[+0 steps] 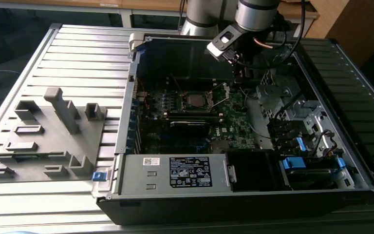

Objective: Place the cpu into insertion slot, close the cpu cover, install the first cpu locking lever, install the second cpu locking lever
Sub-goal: 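Close the cpu cover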

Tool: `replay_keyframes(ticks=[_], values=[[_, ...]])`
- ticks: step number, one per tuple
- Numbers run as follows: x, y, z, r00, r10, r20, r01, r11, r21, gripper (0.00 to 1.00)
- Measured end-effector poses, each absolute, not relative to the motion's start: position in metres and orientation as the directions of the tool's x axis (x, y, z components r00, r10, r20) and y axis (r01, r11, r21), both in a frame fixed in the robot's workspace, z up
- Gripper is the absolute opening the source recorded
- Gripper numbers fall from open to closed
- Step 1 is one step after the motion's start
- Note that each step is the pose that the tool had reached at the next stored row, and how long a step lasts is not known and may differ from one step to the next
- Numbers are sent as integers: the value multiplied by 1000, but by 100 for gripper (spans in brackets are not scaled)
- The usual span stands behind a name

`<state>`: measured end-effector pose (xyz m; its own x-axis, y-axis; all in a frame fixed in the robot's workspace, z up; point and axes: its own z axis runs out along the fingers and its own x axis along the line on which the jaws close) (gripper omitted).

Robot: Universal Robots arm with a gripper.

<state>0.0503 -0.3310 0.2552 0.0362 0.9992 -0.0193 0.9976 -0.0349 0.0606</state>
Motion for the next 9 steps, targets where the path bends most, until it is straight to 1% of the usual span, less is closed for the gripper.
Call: replay_keyframes(ticks=[9], values=[[51, -331, 244, 36, 999, -20, 998, -35, 60, 11]])
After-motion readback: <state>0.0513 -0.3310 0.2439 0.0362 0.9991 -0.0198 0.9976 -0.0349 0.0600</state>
